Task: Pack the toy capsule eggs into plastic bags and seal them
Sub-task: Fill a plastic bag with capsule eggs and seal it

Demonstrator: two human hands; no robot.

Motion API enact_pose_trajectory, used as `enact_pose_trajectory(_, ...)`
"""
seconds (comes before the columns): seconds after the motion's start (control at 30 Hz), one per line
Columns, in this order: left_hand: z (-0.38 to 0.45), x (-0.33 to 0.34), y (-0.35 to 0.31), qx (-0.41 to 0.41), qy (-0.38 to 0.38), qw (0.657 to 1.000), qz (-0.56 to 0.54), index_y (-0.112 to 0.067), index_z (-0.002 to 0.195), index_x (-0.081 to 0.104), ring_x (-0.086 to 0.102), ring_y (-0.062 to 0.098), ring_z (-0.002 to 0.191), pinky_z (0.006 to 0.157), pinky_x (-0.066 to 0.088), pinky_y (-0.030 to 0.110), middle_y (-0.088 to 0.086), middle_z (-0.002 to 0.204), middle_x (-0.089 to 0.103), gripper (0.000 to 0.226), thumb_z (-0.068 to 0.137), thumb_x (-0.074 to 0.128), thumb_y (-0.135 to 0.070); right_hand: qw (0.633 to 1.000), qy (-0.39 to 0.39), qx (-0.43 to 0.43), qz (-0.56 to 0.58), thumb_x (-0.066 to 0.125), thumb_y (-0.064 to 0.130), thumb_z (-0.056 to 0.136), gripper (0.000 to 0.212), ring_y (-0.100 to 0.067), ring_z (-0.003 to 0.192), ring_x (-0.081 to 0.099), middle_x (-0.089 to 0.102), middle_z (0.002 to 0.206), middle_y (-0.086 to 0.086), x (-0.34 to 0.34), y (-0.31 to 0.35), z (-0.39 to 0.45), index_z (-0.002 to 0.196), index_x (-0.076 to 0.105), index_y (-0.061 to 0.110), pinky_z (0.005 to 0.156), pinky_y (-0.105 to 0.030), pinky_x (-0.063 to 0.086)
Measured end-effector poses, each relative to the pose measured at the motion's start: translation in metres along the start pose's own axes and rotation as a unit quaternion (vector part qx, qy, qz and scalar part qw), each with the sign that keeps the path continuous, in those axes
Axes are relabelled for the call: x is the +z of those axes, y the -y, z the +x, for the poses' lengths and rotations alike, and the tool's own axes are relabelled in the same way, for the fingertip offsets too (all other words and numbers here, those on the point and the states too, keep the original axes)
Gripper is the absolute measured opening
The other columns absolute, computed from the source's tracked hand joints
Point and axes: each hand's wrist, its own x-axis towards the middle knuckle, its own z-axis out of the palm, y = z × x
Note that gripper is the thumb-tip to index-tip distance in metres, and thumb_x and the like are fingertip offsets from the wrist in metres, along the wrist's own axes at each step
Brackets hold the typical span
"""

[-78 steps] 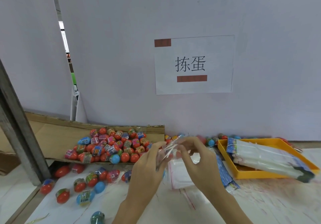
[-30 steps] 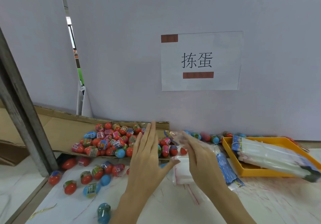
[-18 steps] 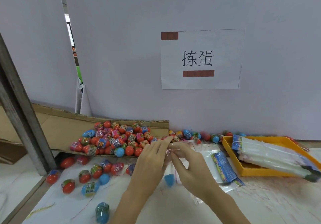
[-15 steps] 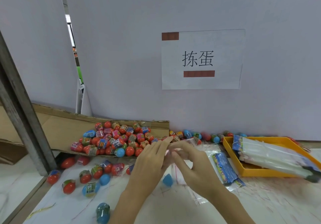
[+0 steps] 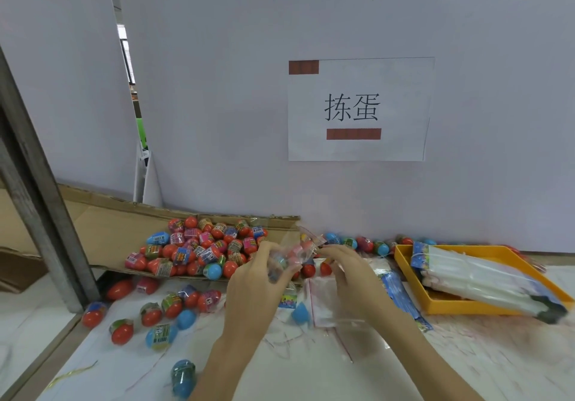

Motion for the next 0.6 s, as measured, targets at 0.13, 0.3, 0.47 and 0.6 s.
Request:
enact_pose_trajectory(0.13, -0.002, 0.001, -0.002, -0.027, -0.001, 0.998, -0.055, -0.035, 0.107, 0.061, 0.068, 0.000, 0.066, 0.062, 0.058, 0.021, -0.016, 0.070, 0.069, 0.040, 0.082, 0.069, -0.065, 0.988, 0.042, -0.050, -0.141, 0.059, 0.008, 0.101, 0.045, -0.015, 0.127, 0.048, 0.060, 0.139, 0.009, 0.006, -0.009, 0.012, 0.140, 0.061, 0.030, 0.107, -0.028, 0.036)
enact_pose_trajectory(0.3, -0.002, 0.004, -0.004, -0.062, -0.009, 0.994, -0.084, -0.038, 0.102, 0.061, 0.068, -0.001, 0.069, 0.062, 0.053, 0.015, -0.017, 0.068, 0.068, 0.041, 0.078, 0.072, -0.069, 0.996, -0.080, -0.018, -0.030, 0.068, 0.021, 0.099, 0.025, -0.009, 0.103, 0.048, 0.063, 0.113, 0.012, 0.015, -0.012, 0.003, 0.123, 0.071, 0.025, 0.093, -0.024, 0.042)
enact_pose_trajectory(0.47, -0.002, 0.004, -0.006, -0.069, 0.006, 0.996, -0.058, -0.038, 0.105, 0.056, 0.065, -0.002, 0.068, 0.061, 0.049, 0.012, -0.017, 0.070, 0.066, 0.051, 0.072, 0.066, -0.076, 0.946, -0.196, 0.047, 0.254, 0.080, 0.027, 0.088, 0.022, -0.008, 0.092, 0.071, 0.073, 0.102, 0.010, -0.002, 0.012, -0.003, 0.108, 0.071, 0.027, 0.081, -0.017, 0.058)
enact_pose_trajectory(0.6, -0.005, 0.004, -0.009, -0.029, 0.016, 0.999, -0.012, -0.029, 0.119, 0.061, 0.062, -0.003, 0.070, 0.063, 0.047, 0.011, -0.021, 0.079, 0.064, 0.063, 0.077, 0.062, -0.076, 0.894, -0.241, 0.027, 0.376, 0.074, 0.037, 0.084, 0.023, -0.006, 0.095, 0.073, 0.074, 0.098, 0.019, -0.023, 0.042, -0.010, 0.105, 0.067, 0.033, 0.079, -0.015, 0.058)
